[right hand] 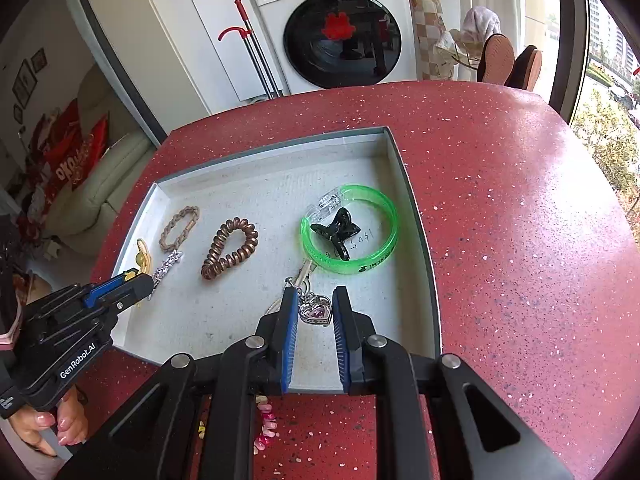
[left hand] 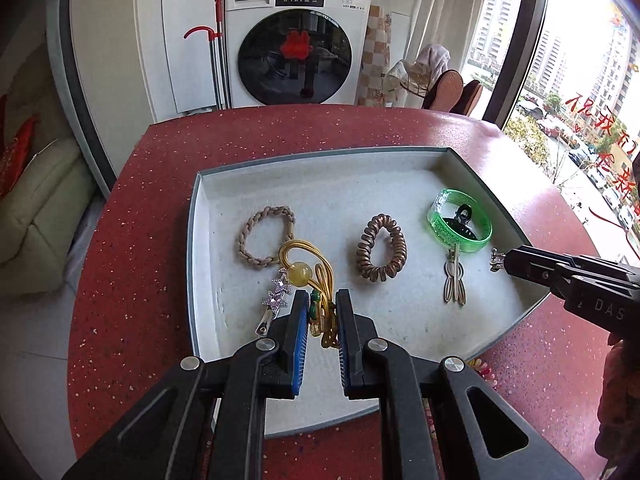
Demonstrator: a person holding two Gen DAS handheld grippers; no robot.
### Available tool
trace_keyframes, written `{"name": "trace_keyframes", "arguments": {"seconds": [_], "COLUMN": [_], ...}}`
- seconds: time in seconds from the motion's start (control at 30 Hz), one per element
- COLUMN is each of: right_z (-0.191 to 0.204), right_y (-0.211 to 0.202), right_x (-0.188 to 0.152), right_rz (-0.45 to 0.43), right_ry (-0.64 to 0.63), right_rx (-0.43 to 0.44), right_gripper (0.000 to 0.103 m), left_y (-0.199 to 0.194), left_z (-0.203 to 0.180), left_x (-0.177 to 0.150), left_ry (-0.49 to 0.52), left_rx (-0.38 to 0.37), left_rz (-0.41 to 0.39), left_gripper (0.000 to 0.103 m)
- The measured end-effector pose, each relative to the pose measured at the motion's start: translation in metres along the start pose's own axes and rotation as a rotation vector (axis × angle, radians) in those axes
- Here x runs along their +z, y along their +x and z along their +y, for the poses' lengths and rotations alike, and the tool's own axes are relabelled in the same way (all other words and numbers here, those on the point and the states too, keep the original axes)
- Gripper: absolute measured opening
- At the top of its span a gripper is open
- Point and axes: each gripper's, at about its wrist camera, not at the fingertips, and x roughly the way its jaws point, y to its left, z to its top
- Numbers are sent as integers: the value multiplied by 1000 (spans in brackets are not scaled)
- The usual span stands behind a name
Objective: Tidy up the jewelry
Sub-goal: 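Lower both items into the tray and open both tools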
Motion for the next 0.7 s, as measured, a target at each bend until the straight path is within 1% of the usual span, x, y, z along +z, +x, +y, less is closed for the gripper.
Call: {"name": "trace_keyframes", "arguments": {"seconds": [0.17,0.43,0.63,0.7], "right_z": [-4,-7,-5,-3], "right_y": [15,29,36,36], "right_x": [1,9,5,5], "right_rz": [19,16,23,22], "right_ry": [10,26,13,5], "right_rx": [-7,-29,-48,-60], "right_gripper": [19,19,20,20], "left_y": [16,32,42,42], "left_z": [0,-4,-7,-8], "left_x": [2,4,1,-2], "left_ry": [3,22,46,60], "left_rx": [11,50,79,90], "left_rz": [19,35,48,39], "left_gripper": [31,32,32,32]}}
